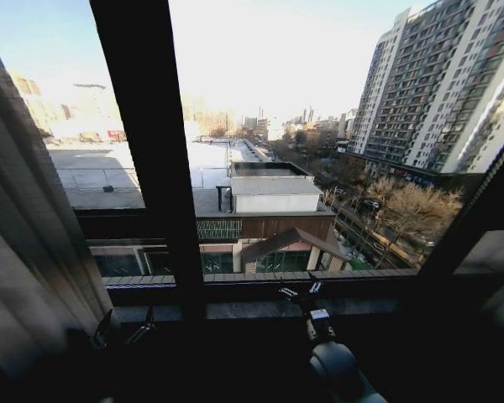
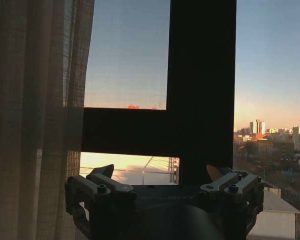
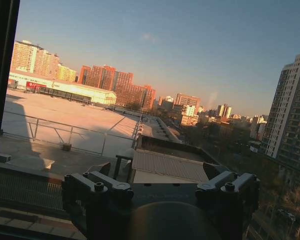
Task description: Open the curtains by pulling them apart, changing their state from closed to fully open.
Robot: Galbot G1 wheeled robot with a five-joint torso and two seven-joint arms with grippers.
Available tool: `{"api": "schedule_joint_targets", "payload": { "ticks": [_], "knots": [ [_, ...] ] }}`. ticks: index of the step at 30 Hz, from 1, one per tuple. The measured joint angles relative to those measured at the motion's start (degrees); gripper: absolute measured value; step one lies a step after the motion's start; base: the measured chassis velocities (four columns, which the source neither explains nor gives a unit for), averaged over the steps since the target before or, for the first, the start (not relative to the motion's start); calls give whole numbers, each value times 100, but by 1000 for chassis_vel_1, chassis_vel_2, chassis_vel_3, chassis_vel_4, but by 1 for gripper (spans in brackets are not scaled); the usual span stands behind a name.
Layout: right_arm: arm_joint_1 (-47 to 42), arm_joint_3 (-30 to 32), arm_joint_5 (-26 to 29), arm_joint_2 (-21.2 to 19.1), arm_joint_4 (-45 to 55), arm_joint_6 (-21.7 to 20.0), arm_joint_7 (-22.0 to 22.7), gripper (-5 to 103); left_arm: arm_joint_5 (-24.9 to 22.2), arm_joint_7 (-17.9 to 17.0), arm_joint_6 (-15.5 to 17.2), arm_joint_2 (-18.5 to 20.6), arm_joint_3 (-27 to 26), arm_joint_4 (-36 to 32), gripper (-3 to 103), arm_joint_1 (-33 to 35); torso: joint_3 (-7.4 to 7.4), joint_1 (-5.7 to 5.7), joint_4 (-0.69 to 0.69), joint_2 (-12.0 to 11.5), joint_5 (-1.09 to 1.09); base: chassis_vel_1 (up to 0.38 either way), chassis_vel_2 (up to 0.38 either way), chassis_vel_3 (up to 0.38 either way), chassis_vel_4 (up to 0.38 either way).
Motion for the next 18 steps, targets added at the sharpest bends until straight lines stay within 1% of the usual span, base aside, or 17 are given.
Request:
{"api": "schedule_joint_targets", "payload": {
  "ticks": [9,12,18],
  "knots": [
    [-12,11,-2,-5,25,9,4,100,-3,0,-1,0,11,-9,100,-1,0,1,1,0,-2,314,400,-302,-414],
    [-18,30,-2,0,27,18,4,100,-1,0,-3,0,7,-15,100,8,0,1,0,0,0,336,386,-331,-400],
    [-18,42,-4,0,35,23,4,100,-1,-1,-14,0,-5,-22,100,18,0,0,0,0,0,327,376,-318,-367]
  ]
}}
